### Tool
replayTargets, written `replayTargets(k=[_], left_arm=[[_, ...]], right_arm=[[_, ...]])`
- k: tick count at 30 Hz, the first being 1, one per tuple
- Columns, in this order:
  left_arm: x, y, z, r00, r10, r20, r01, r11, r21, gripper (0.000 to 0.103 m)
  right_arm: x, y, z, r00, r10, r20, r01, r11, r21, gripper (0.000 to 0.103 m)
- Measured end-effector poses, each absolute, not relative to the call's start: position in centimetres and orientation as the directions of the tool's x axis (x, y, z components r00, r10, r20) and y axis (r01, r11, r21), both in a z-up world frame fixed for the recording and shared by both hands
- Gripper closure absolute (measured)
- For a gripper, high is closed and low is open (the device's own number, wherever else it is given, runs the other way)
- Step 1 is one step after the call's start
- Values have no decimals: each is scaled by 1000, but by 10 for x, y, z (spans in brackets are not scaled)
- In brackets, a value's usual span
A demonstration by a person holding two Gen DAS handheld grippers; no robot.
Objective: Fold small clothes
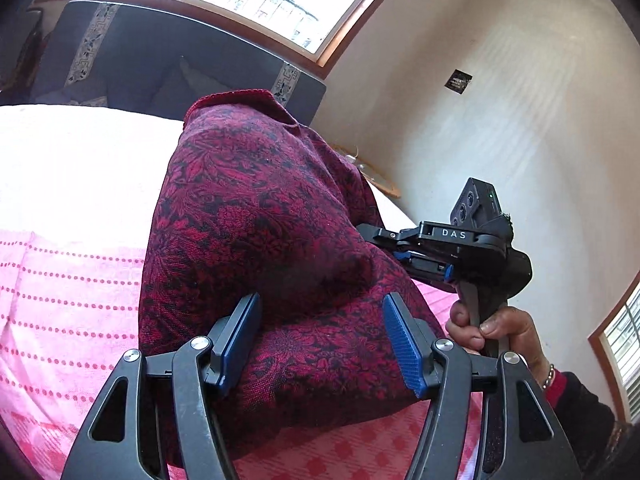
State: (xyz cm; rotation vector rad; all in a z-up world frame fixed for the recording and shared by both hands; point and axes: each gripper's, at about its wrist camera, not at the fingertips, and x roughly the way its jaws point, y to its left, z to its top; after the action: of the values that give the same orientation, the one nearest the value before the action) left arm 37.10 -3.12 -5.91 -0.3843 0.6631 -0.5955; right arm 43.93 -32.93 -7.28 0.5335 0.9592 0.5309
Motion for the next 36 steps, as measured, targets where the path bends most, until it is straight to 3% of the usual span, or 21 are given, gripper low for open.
replayTargets(k=[8, 9, 10, 12, 18, 20, 21, 22, 24, 27, 31, 34, 36], left_arm=[[378, -33, -64, 633, -619, -465, 369, 769, -522, 37], [377, -32, -65, 634, -618, -464, 367, 769, -524, 37], [377, -31, -66, 634, -620, -462, 366, 767, -527, 36], [376, -28, -68, 635, -622, -458, 365, 765, -531, 36], [372, -31, -69, 641, -617, -456, 366, 769, -525, 35], [371, -31, -69, 643, -617, -453, 366, 768, -526, 35], [370, -31, -69, 645, -617, -450, 364, 767, -529, 35], [369, -30, -69, 650, -615, -446, 360, 766, -533, 35], [366, -25, -72, 666, -609, -430, 344, 763, -547, 35], [360, -12, -76, 704, -595, -388, 299, 744, -597, 35], [357, -11, -79, 720, -585, -373, 279, 736, -617, 35], [357, -24, -79, 702, -589, -400, 313, 760, -570, 35], [355, -29, -80, 678, -615, -402, 347, 750, -563, 35]], right_arm=[[429, -343, -65, 545, 647, -533, -168, 707, 687, 75], [430, -347, -62, 560, 619, -550, -152, 730, 666, 70], [433, -350, -61, 562, 608, -561, -143, 739, 659, 56], [441, -355, -65, 539, 622, -568, -124, 726, 677, 39], [466, -339, -68, 464, 648, -604, -122, 722, 681, 33], [471, -330, -64, 470, 622, -627, -132, 751, 647, 45], [471, -323, -58, 478, 602, -640, -161, 776, 609, 76], [471, -314, -53, 473, 581, -662, -191, 801, 567, 81], [470, -300, -46, 477, 566, -672, -227, 818, 528, 83], [479, -288, -39, 446, 634, -632, -251, 766, 591, 85], [480, -275, -5, 457, 761, -460, -399, 637, 659, 87], [495, -289, -27, 461, 760, -457, -383, 635, 671, 87], [502, -309, -57, 472, 724, -502, -333, 674, 659, 87]])
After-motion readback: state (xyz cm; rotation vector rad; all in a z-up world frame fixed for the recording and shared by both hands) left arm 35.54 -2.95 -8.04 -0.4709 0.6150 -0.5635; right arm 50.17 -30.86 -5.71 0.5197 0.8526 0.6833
